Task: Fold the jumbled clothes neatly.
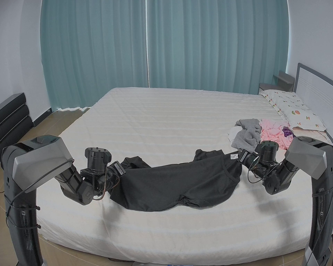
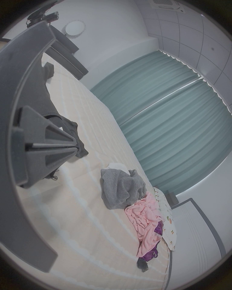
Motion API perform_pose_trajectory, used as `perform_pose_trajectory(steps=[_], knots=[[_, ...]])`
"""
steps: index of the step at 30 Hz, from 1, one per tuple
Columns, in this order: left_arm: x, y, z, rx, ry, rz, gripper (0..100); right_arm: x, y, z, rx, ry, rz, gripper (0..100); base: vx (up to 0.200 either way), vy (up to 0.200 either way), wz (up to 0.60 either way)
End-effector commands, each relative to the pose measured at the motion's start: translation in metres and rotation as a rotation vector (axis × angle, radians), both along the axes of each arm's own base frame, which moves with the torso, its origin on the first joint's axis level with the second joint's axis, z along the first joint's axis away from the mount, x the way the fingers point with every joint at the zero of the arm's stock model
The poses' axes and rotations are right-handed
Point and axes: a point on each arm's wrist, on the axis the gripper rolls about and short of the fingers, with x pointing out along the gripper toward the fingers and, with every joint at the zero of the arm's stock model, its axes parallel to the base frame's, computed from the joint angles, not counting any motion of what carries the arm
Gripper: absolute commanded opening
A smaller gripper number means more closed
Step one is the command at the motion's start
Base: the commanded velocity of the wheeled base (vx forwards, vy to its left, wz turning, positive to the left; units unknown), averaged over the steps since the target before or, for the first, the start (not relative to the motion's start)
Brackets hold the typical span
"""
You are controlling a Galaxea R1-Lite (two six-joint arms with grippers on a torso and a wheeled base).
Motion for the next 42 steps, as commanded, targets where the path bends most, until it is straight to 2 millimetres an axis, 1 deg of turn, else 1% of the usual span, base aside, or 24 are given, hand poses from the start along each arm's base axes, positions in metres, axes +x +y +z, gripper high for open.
perform_pose_trajectory(steps=[1,5,8,9,10,11,13,17,19,21,22,25,26,27,28,29,30,31,32,34,35,37,40,42], knots=[[0.017,0.000,-0.018,0.000,0.008,0.010,0,0.017,0.006,-0.033,-0.017,0.034,-0.028,0,0.000,0.000,0.00],[0.025,-0.002,-0.026,-0.002,0.002,0.010,0,0.023,0.003,-0.043,-0.019,0.039,-0.045,0,0.000,0.000,0.00],[0.027,-0.004,-0.030,0.000,0.009,0.008,0,0.021,0.001,-0.050,-0.024,0.058,-0.049,0,0.000,0.000,0.00],[0.027,-0.004,-0.030,0.001,0.011,0.007,0,0.020,0.000,-0.050,-0.024,0.063,-0.051,100,0.000,0.000,0.00],[0.027,-0.004,-0.030,0.001,0.012,0.007,0,0.019,-0.001,-0.049,-0.020,0.063,-0.051,100,0.000,0.000,0.00],[0.027,-0.004,-0.031,0.002,0.014,0.007,100,0.018,-0.003,-0.048,-0.019,0.063,-0.055,100,0.000,0.000,0.00],[0.026,-0.003,-0.030,0.003,0.012,0.009,100,0.014,-0.004,-0.042,-0.004,0.060,-0.053,100,0.000,0.000,0.00],[0.023,0.003,-0.024,0.004,0.010,0.022,100,0.001,-0.004,-0.015,0.057,0.050,-0.030,100,0.000,0.000,0.00],[0.016,0.011,-0.013,0.004,0.003,0.033,100,-0.009,-0.006,0.000,0.081,0.046,-0.017,100,0.000,0.000,0.00],[0.012,0.015,-0.005,0.001,-0.006,0.039,100,-0.017,-0.007,0.006,0.085,0.053,-0.017,100,0.000,0.000,0.00],[0.007,0.020,0.003,-0.001,-0.015,0.049,100,-0.028,-0.007,0.011,0.085,0.067,-0.009,100,0.000,0.000,0.00],[-0.001,0.029,0.018,-0.006,-0.033,0.068,100,-0.053,-0.005,0.014,0.091,0.110,0.035,100,0.000,0.000,0.00],[-0.001,0.029,0.018,-0.006,-0.033,0.068,100,-0.053,-0.005,0.014,0.091,0.110,0.035,100,0.000,0.000,0.00],[-0.012,0.034,0.027,-0.010,-0.032,0.072,100,-0.071,-0.005,0.016,0.099,0.138,0.075,100,0.000,0.000,0.00],[-0.017,0.036,0.029,-0.012,-0.027,0.072,100,-0.080,-0.004,0.016,0.101,0.151,0.090,100,0.000,0.000,0.00],[-0.022,0.037,0.029,-0.011,-0.018,0.071,100,-0.087,-0.003,0.015,0.102,0.164,0.101,100,0.000,0.000,0.00],[-0.024,0.037,0.029,-0.010,-0.015,0.071,100,-0.089,-0.003,0.014,0.102,0.171,0.104,100,0.000,0.000,0.00],[-0.034,0.038,0.025,-0.004,0.017,0.068,100,-0.100,-0.001,0.011,0.102,0.193,0.117,100,0.000,0.000,0.00],[-0.035,0.038,0.025,-0.004,0.018,0.068,100,-0.100,-0.001,0.010,0.102,0.195,0.118,100,0.000,0.000,0.00],[-0.050,0.038,0.015,0.002,0.077,0.059,100,-0.115,0.004,0.005,0.111,0.218,0.133,100,0.000,0.000,0.00],[-0.050,0.038,0.015,0.002,0.077,0.059,100,-0.115,0.004,0.005,0.111,0.218,0.133,100,0.000,0.000,0.00],[-0.060,0.033,0.003,-0.011,0.133,0.040,100,-0.126,0.007,0.000,0.134,0.245,0.138,100,0.000,0.000,0.00],[-0.061,0.031,0.002,-0.032,0.143,0.046,100,-0.128,0.007,-0.003,0.151,0.259,0.129,100,0.000,0.000,0.00],[-0.059,0.030,-0.006,-0.043,0.165,0.044,100,-0.130,0.006,-0.006,0.165,0.278,0.121,100,0.000,0.000,0.00]])
